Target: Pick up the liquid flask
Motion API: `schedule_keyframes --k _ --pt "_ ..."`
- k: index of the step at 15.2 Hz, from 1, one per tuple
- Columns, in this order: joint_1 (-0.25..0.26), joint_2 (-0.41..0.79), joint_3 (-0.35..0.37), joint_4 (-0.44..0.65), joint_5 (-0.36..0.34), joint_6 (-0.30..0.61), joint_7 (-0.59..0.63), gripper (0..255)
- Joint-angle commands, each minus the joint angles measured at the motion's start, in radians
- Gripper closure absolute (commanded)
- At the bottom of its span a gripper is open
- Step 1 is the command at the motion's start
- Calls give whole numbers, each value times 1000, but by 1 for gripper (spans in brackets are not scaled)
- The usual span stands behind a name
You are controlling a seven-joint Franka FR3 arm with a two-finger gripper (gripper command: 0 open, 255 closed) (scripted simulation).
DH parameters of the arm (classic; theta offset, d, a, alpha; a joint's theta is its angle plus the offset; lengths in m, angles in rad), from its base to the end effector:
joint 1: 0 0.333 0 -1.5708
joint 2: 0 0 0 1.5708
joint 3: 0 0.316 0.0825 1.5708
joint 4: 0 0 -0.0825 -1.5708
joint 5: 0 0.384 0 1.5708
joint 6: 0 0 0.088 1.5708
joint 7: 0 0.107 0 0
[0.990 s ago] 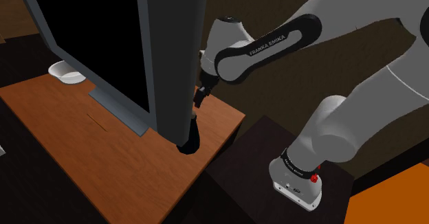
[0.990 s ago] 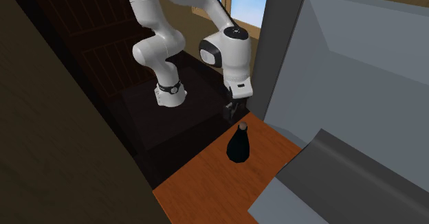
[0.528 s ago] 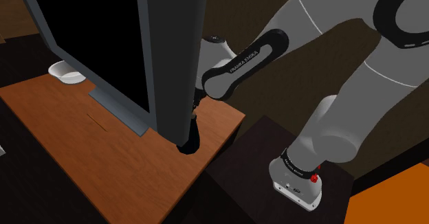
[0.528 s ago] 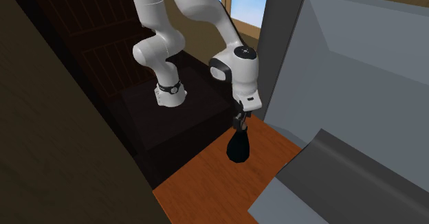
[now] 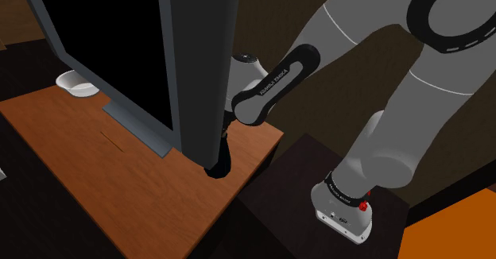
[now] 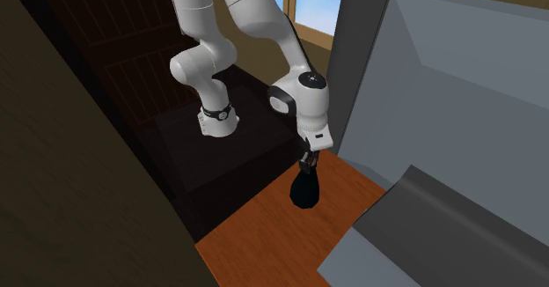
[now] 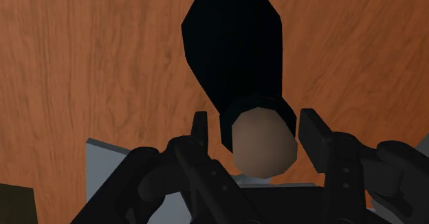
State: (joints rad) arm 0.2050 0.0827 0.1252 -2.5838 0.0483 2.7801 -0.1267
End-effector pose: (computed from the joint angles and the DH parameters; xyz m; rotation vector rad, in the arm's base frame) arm 0.4327 0.1468 0.2413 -3.0302 -0.6327 -0.1710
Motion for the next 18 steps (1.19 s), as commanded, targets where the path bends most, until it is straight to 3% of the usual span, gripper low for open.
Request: schedule_keyframes --k 1,9,18 --pt "0 2 0 0 0 2 0 255" --pt "0 1 0 1 -1 1 1 255" --pt "-1 -123 2 13 19 -135 -10 255"
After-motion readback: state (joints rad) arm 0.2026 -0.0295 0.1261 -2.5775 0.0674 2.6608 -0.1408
